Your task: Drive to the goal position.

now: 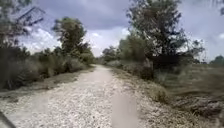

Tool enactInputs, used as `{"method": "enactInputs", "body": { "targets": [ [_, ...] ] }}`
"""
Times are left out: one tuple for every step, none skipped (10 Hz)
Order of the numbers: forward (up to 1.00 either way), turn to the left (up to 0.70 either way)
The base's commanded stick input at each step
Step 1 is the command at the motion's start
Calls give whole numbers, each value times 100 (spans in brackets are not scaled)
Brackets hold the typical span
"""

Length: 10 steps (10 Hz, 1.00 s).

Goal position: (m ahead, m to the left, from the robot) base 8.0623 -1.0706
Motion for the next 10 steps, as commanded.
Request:
{"method": "enactInputs", "body": {
  "targets": [
    [50,1],
    [50,1],
    [50,1],
    [50,1],
    [50,1],
    [50,9],
    [50,29],
    [50,47],
    [50,31],
    [50,4]
  ]
}}
